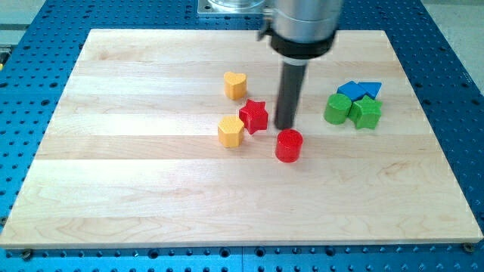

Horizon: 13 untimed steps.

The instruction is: Separate red blocks from yellow blocks

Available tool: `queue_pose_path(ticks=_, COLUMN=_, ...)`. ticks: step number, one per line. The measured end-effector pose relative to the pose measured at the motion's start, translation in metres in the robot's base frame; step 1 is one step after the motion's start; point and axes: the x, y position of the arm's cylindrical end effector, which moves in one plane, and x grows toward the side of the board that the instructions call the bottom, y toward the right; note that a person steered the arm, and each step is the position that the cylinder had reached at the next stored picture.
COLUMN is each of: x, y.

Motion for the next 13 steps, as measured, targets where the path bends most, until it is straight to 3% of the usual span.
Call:
queue_pose_path(ticks=1, x=0.042, y=0.012)
queue_pose_path(ticks=2, x=0.057, y=0.036)
queue_pose_path(ticks=3, x=0.088, y=0.012)
queue_pose_path(ticks=4, x=0.094, y=0.083)
queue_pose_path(ticks=5, x=0.084, y=0.049)
queue_pose_path(ticks=6, x=0.1, y=0.137)
queue_pose_path(ticks=7, x=0.118, y=0.169)
queue_pose_path(ticks=9, x=0.129, y=0.094)
queue_pose_path(ticks=10, x=0.115, y=0.058)
queue_pose_path(ticks=11, x=0.108, y=-0.06)
queue_pose_path(ticks=12, x=0.047, y=-0.139)
queue_pose_path(ticks=13, x=-0.018, y=-0.137)
